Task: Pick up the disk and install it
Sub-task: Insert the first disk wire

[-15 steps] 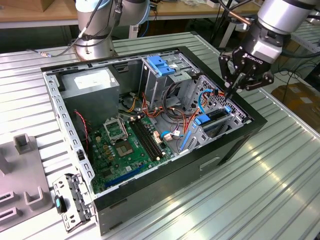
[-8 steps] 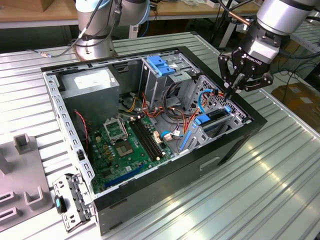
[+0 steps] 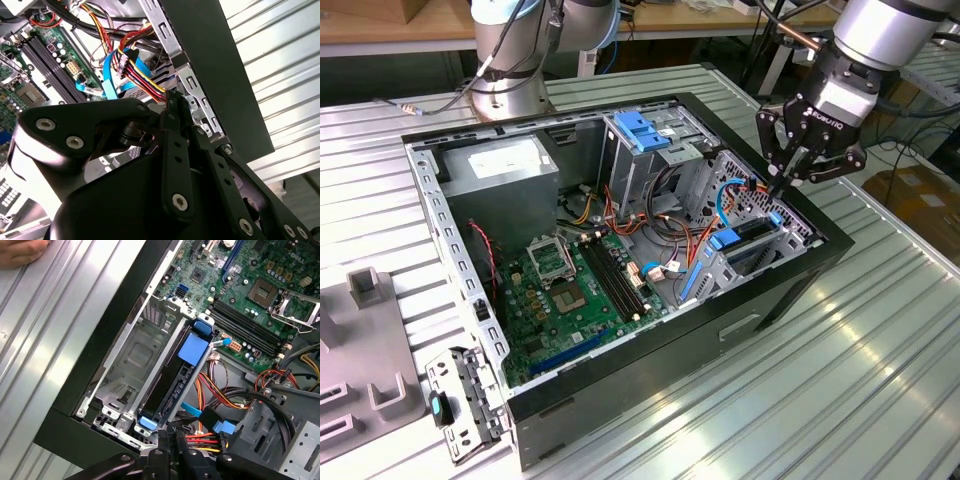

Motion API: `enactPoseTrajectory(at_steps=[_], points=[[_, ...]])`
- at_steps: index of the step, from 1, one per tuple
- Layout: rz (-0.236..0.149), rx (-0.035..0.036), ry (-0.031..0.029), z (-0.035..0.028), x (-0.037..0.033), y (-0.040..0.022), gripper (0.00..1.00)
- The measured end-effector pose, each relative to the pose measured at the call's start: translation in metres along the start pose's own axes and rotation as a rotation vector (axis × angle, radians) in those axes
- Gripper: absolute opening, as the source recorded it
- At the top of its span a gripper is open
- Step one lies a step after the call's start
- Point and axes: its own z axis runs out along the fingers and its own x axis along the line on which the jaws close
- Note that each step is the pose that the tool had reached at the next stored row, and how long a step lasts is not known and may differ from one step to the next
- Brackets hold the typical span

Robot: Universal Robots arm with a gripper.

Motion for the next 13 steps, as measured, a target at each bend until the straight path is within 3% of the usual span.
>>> enactPoseTrajectory(at_steps=[5,10,13], points=[[0.073,0.0016,-0.0001,0.0002,0.0000,0.0000,0.16],[0.080,0.0019,-0.0002,0.0006,-0.0011,0.0023,0.16],[0.118,0.0028,-0.0002,0.0007,-0.0012,0.0023,0.16]])
